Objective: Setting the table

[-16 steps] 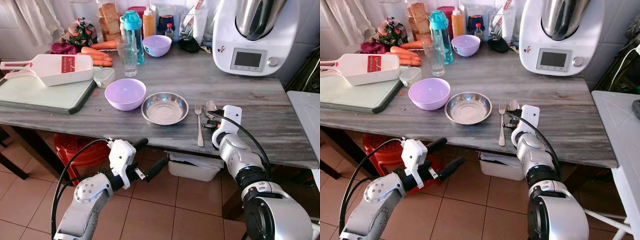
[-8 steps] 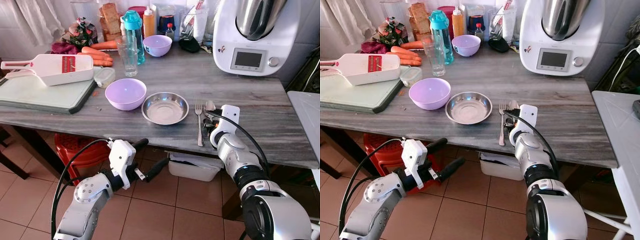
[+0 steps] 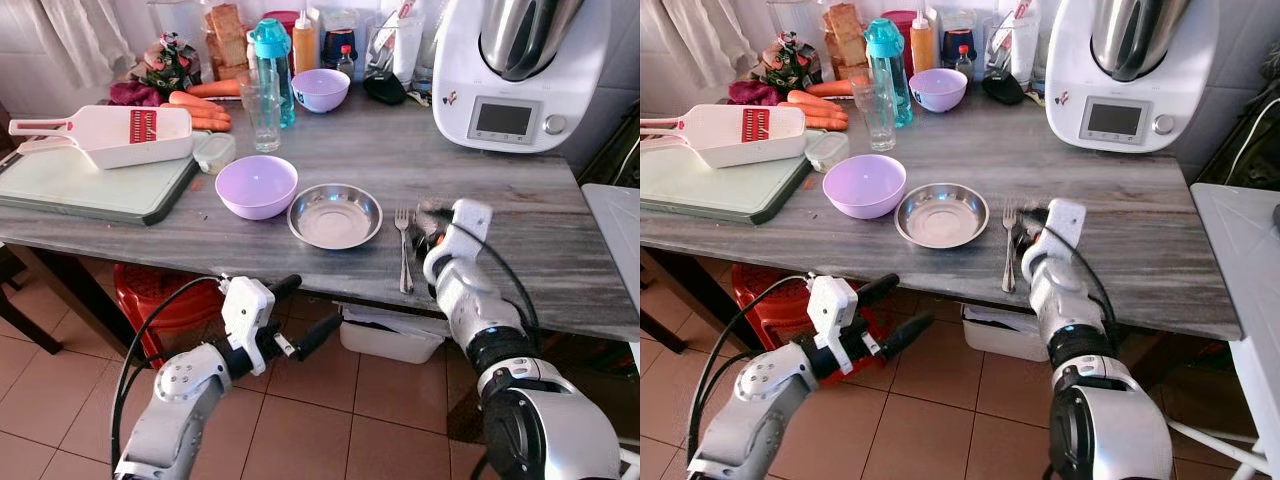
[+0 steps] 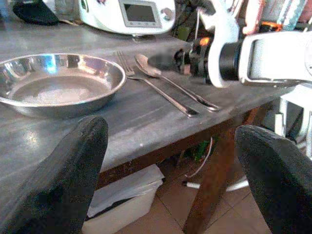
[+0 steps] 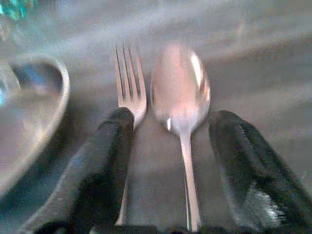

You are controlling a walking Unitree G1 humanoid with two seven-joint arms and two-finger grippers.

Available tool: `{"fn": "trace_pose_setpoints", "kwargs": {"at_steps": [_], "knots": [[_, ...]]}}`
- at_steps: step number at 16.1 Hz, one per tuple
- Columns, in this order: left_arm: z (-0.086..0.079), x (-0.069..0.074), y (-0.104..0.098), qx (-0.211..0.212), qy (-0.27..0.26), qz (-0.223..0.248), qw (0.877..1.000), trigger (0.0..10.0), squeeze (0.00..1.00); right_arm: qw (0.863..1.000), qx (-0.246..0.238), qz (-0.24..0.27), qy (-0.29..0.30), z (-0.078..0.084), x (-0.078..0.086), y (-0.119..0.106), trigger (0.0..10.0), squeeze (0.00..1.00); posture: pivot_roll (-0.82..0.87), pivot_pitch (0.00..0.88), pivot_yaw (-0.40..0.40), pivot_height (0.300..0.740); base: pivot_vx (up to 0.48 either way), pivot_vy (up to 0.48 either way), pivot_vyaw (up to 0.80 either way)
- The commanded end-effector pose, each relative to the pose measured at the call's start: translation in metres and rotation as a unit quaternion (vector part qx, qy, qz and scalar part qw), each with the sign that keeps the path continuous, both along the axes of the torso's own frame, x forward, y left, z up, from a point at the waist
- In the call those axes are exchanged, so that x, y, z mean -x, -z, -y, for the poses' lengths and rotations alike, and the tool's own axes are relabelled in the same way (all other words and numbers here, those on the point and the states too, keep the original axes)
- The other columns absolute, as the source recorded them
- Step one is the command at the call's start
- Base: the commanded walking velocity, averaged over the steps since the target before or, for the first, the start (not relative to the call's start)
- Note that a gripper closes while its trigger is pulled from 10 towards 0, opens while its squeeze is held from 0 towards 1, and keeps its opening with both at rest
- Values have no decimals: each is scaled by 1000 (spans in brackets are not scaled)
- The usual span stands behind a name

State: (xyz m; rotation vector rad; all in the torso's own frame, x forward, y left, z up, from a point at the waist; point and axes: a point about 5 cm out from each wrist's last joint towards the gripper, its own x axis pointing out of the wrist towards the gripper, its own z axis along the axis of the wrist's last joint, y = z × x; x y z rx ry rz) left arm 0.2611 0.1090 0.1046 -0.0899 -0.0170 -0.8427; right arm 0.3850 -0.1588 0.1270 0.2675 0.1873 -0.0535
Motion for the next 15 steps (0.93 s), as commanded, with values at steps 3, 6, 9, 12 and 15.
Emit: {"fn": "trace_pose_setpoints", "kwargs": {"at_steps": [3,6,9,12,15], "knots": [[-3,-14,-13,24,-66,25,997,10000,0,998,-1,64,15,2,4,-17,10000,1000,82,5,8,740,0,0,0],[1,-18,-17,45,-104,30,993,10000,0,994,42,101,20,11,22,-17,10000,1000,77,0,3,740,0,0,0],[-2,-21,-15,47,-146,24,988,10000,0,989,71,123,34,19,46,-15,10000,1000,72,0,4,740,0,0,0],[-9,-29,-11,14,-207,19,978,10000,0,984,107,138,44,24,71,-15,10000,1000,68,0,3,740,0,0,0],[-11,-32,-4,-22,-231,5,973,10000,0,986,107,123,42,17,91,-6,10000,718,64,0,4,740,0,0,0]]}}
